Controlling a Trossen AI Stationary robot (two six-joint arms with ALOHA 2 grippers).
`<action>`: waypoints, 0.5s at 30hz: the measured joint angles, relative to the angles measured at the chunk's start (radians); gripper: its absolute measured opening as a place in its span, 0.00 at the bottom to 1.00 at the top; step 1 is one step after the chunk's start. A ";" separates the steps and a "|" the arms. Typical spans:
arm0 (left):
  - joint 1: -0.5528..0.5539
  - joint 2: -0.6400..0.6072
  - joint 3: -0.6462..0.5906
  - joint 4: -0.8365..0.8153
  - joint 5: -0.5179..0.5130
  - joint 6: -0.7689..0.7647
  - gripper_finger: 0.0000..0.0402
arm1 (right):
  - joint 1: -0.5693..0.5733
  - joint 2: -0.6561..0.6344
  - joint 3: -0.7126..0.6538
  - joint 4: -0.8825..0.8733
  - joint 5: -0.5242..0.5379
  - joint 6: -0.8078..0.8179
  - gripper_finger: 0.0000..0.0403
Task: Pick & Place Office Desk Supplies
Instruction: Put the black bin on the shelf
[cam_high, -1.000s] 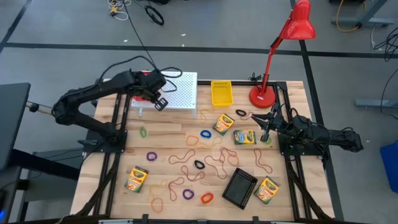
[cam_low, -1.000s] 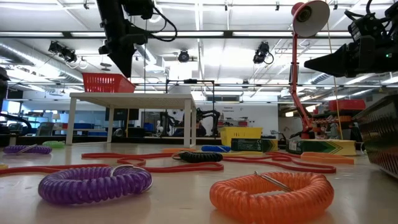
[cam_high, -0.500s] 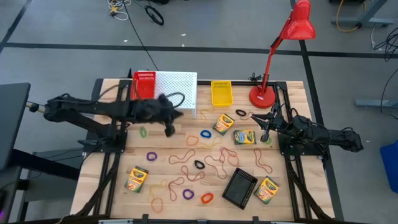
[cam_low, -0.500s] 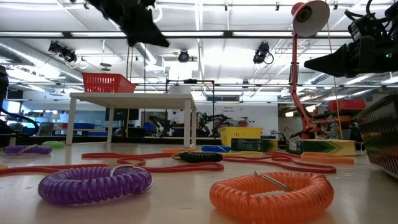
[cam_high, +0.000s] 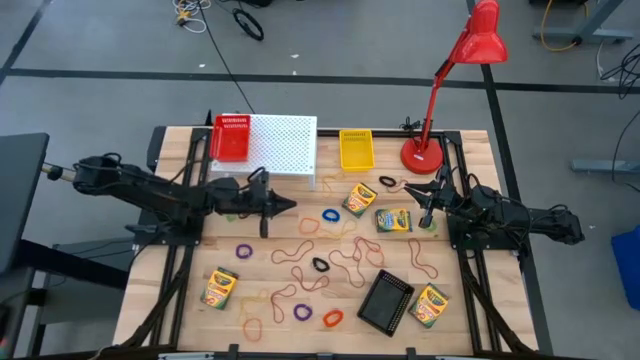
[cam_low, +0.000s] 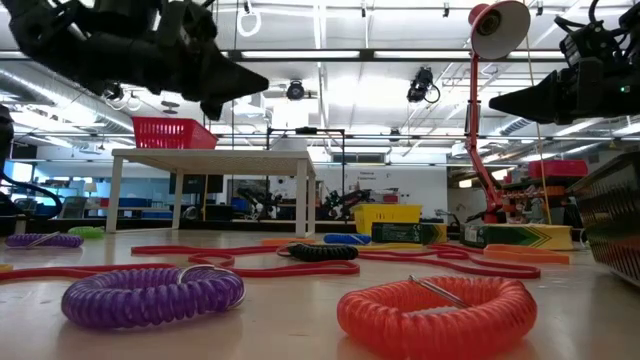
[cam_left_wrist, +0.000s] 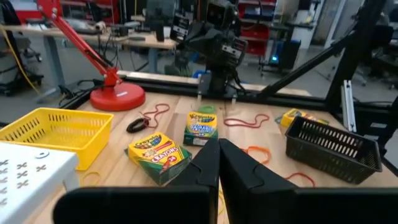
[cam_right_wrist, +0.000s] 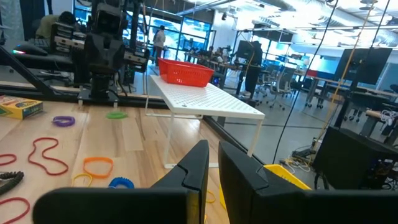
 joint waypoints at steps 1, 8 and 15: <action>0.000 0.000 -0.011 0.018 -0.003 0.003 0.02 | 0.000 0.000 0.000 0.000 0.001 -0.001 0.12; -0.006 0.001 -0.110 0.165 -0.030 -0.004 0.02 | 0.000 0.000 0.000 0.000 0.000 0.000 0.12; -0.065 0.002 -0.235 0.318 -0.109 -0.039 0.02 | 0.000 0.000 0.000 0.011 0.069 0.043 0.12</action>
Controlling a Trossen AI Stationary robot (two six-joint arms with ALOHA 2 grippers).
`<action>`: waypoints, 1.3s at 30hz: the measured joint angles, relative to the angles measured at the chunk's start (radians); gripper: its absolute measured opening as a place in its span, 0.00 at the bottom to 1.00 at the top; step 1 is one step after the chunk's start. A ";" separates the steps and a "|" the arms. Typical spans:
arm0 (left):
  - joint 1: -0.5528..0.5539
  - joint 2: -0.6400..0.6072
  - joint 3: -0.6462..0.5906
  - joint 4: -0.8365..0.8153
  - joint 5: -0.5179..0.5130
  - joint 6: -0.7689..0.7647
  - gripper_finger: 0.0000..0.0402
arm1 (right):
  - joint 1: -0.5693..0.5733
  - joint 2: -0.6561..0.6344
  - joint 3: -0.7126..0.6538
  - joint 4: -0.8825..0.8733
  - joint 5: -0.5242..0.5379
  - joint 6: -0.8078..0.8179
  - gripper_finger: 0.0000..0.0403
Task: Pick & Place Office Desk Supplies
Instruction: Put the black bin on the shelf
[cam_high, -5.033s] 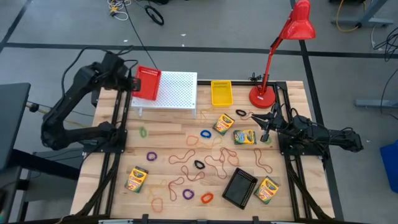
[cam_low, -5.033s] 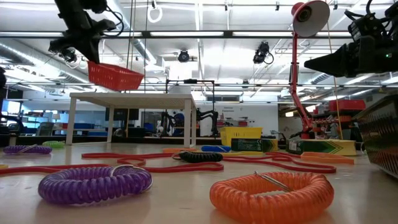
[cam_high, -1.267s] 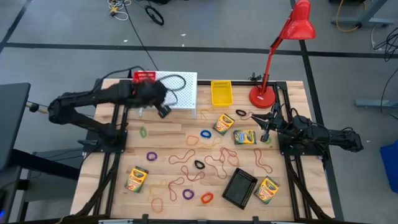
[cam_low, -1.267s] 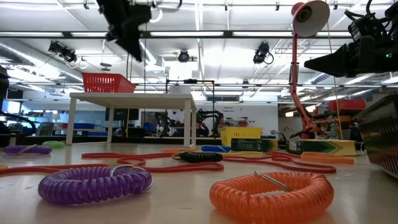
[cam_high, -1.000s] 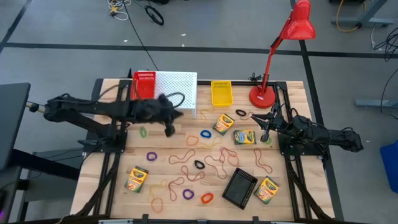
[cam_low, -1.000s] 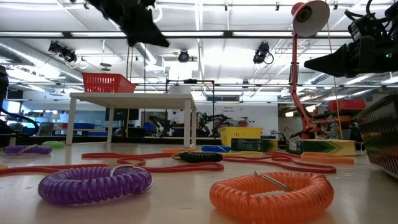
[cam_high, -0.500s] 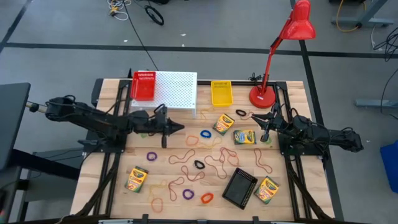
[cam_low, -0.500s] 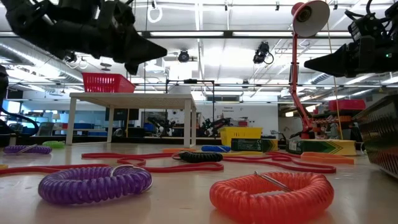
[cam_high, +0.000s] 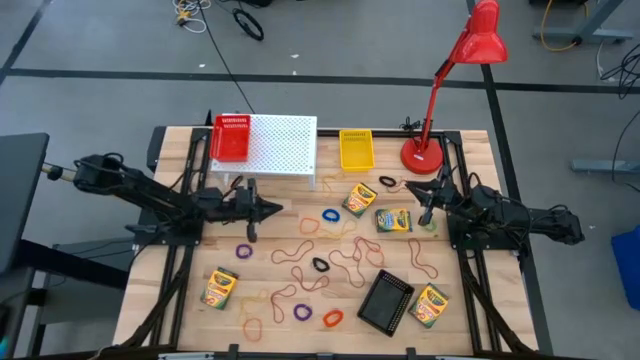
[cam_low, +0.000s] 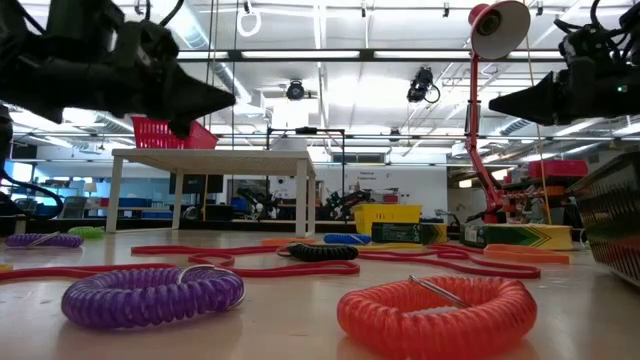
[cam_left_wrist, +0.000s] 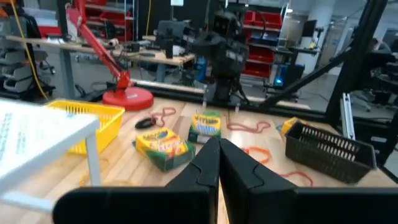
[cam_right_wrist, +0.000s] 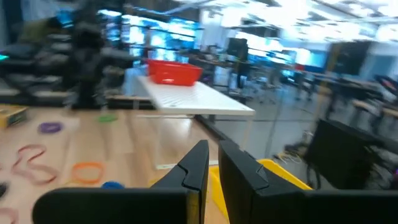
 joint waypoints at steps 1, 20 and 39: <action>-0.005 0.000 -0.009 0.000 -0.003 -0.008 0.02 | 0.000 0.000 0.000 0.006 0.014 0.017 0.12; -0.019 0.000 -0.022 -0.021 -0.003 0.017 0.02 | 0.000 0.000 0.000 0.030 0.052 0.000 0.12; -0.018 0.000 -0.022 -0.024 -0.011 -0.035 0.02 | 0.049 0.151 0.036 0.210 -0.401 0.472 0.05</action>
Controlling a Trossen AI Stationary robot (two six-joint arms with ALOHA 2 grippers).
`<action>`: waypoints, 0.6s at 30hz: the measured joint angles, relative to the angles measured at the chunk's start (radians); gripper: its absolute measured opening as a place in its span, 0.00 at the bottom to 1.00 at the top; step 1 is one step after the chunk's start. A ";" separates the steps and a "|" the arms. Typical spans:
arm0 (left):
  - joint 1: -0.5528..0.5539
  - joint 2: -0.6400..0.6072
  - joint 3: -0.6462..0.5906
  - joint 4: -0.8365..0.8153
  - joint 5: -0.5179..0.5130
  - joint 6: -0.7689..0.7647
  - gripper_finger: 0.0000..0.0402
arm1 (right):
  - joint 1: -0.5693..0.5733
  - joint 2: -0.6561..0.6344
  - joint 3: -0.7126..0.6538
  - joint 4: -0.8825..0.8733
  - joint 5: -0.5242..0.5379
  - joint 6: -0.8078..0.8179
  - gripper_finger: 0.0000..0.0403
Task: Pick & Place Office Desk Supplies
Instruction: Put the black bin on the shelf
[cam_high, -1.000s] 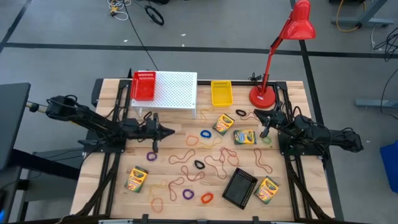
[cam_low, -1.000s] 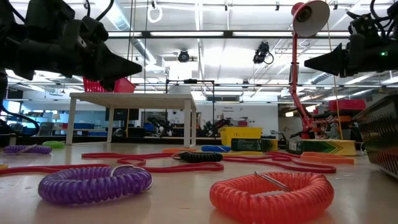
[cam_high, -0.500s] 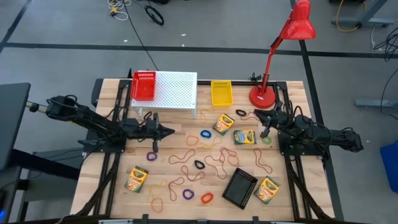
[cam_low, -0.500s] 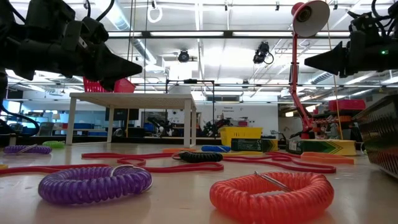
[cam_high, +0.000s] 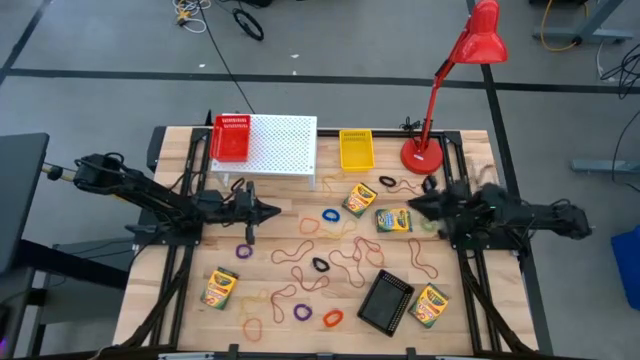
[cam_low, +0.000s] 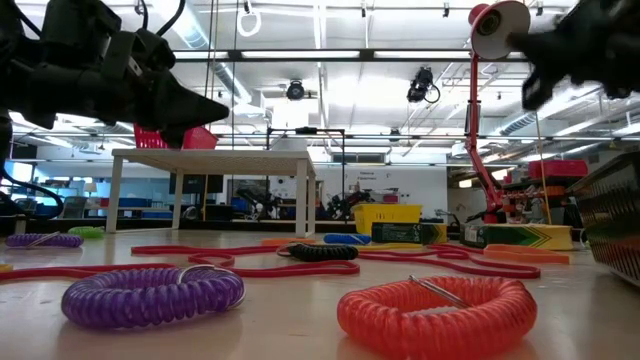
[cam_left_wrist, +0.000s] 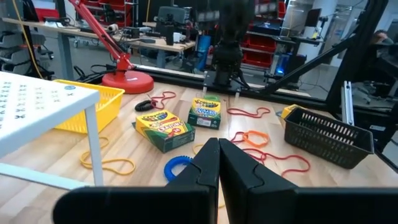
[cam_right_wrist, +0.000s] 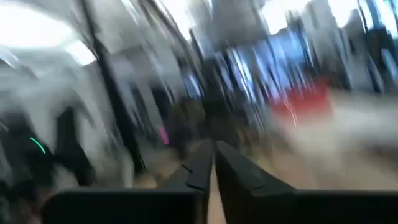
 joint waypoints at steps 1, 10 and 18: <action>0.000 0.000 0.000 -0.001 0.000 -0.014 0.02 | 0.021 0.049 0.008 -0.069 0.061 0.010 0.03; 0.000 0.000 0.000 -0.003 0.000 -0.045 0.02 | 0.253 0.508 0.160 -0.236 0.285 0.218 0.01; 0.000 0.000 0.000 -0.003 0.000 -0.043 0.02 | 0.453 0.837 0.446 -0.653 0.314 0.492 0.01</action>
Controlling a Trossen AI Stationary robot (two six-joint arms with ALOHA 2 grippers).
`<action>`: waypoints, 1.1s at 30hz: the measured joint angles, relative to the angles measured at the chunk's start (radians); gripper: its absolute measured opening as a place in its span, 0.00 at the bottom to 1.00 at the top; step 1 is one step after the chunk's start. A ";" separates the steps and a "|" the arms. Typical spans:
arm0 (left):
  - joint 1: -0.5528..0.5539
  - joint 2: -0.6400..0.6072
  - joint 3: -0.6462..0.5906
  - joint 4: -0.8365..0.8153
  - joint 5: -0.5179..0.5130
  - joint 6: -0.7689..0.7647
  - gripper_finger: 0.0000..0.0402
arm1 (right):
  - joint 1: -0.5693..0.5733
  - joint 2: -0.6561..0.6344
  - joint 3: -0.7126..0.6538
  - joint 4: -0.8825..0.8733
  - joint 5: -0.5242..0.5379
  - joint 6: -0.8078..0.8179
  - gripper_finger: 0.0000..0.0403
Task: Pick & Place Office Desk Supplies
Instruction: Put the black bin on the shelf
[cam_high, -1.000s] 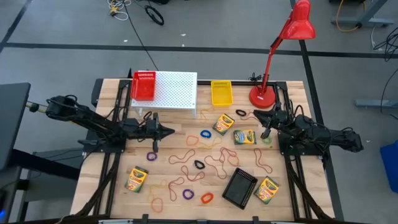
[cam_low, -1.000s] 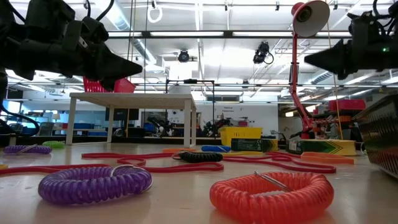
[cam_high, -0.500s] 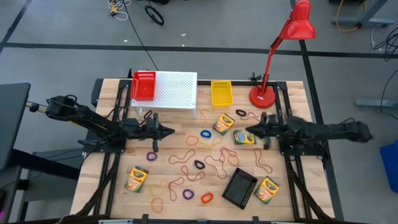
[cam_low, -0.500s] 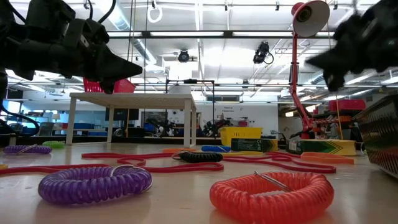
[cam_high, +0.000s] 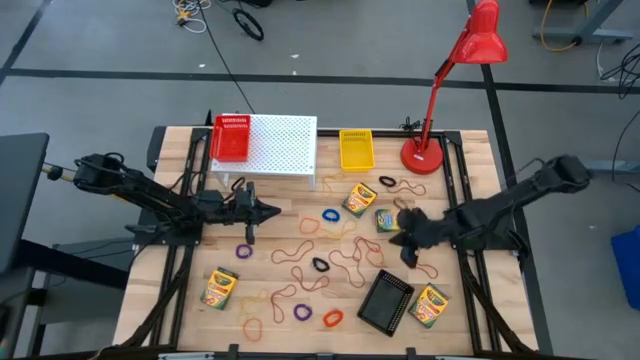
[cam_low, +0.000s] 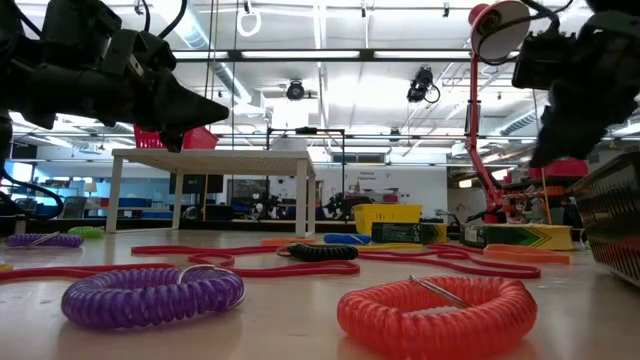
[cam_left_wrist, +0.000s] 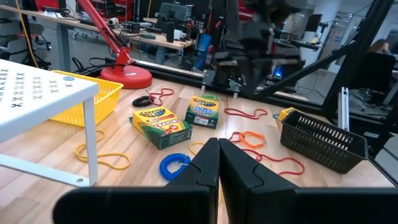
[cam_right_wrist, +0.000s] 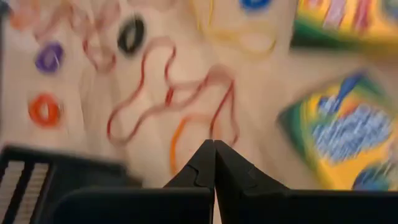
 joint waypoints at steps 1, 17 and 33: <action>0.000 0.000 0.000 0.000 0.000 0.000 0.02 | 0.021 0.033 0.027 -0.033 -0.012 0.033 0.02; 0.000 0.000 0.000 -0.005 0.000 0.000 0.02 | 0.130 0.349 0.212 -0.110 -0.190 0.208 0.30; -0.001 0.000 0.001 0.031 0.018 -0.037 0.02 | 0.126 0.432 0.214 0.004 -0.266 0.137 0.20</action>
